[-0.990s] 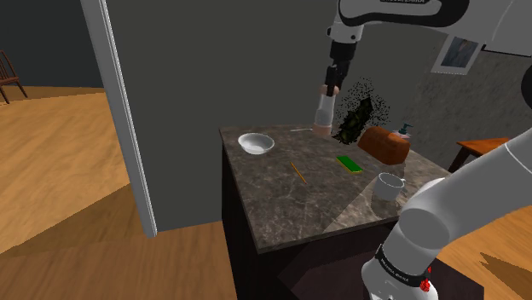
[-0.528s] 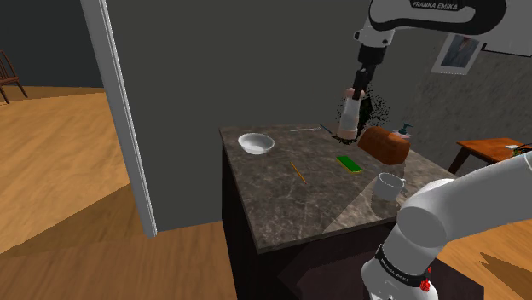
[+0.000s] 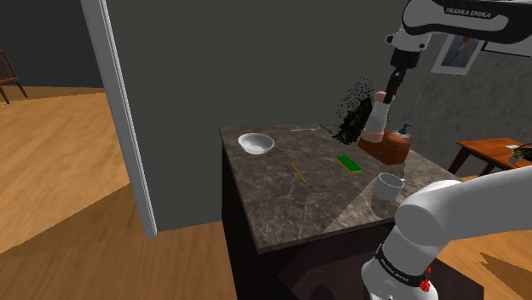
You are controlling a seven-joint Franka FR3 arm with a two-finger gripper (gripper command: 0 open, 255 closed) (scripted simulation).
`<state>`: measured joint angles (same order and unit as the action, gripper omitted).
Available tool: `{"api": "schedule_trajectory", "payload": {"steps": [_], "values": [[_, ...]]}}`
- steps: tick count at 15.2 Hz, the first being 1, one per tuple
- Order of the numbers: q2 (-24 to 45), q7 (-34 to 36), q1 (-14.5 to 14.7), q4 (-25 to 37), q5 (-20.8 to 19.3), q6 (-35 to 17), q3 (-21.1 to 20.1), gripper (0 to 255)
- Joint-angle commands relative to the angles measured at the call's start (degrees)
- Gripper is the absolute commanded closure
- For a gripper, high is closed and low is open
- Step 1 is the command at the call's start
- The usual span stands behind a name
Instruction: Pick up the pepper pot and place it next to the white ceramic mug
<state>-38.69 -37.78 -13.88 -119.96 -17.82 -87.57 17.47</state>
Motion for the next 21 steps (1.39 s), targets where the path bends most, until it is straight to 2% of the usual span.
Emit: {"api": "schedule_trajectory", "payload": {"steps": [1, 12, 21], "values": [[-1.64, -2.26, -0.82, -0.95, -1.30, 0.08, 1.71, 255], [-4.74, -16.85, -4.29, 1.67, -8.64, 0.91, 13.78, 255], [-2.31, -29.54, -4.05, 9.29, -13.05, 0.31, 25.87, 255]]}}
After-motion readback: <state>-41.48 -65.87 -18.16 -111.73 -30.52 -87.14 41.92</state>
